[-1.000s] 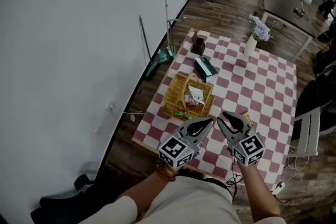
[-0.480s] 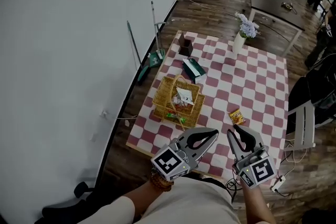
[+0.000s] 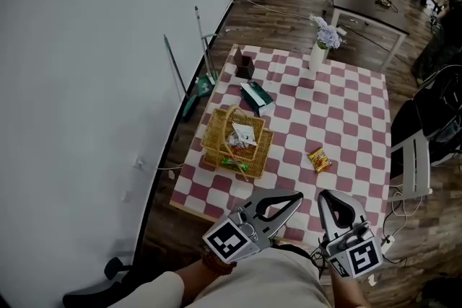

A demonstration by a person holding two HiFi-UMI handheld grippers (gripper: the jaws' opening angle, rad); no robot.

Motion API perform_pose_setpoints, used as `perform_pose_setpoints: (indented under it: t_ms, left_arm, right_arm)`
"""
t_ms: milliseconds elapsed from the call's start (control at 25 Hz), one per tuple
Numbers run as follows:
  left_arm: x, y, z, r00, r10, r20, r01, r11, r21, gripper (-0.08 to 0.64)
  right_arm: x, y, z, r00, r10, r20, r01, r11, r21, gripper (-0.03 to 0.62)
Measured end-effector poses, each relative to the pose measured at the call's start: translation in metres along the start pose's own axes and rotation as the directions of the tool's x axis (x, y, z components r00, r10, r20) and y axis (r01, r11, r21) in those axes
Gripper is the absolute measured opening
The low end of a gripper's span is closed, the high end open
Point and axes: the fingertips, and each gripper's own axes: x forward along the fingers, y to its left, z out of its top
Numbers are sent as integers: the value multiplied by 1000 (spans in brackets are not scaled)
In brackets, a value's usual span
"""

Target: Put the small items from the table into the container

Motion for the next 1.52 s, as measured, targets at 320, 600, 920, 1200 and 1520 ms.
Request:
perform_pose_setpoints:
  t_ms: [320, 600, 920, 1200, 1520]
  left_arm:
    - [7, -10, 3, 999, -31, 10, 31, 999, -9, 19]
    - [9, -8, -2, 999, -41, 8, 41, 999, -21, 20]
    - [15, -1, -4, 1000, -26, 5, 27, 999, -35, 21]
    - [22, 12, -17, 1000, -14, -20, 13, 999, -52, 21]
    - [42, 32, -51, 998, -39, -43, 40, 999, 5, 21]
  right_arm:
    - [-5, 3, -1, 1000, -16, 2, 16, 1000, 14, 15]
    - [-6, -3, -4, 1000, -31, -3, 31, 999, 14, 15]
    - [-4, -6, -7, 1000, -29, -11, 29, 1000, 10, 15]
    - [4, -10, -24, 998, -19, -57, 20, 1000, 13, 15]
    - [15, -35, -62, 990, -35, -138, 35, 999, -2, 26]
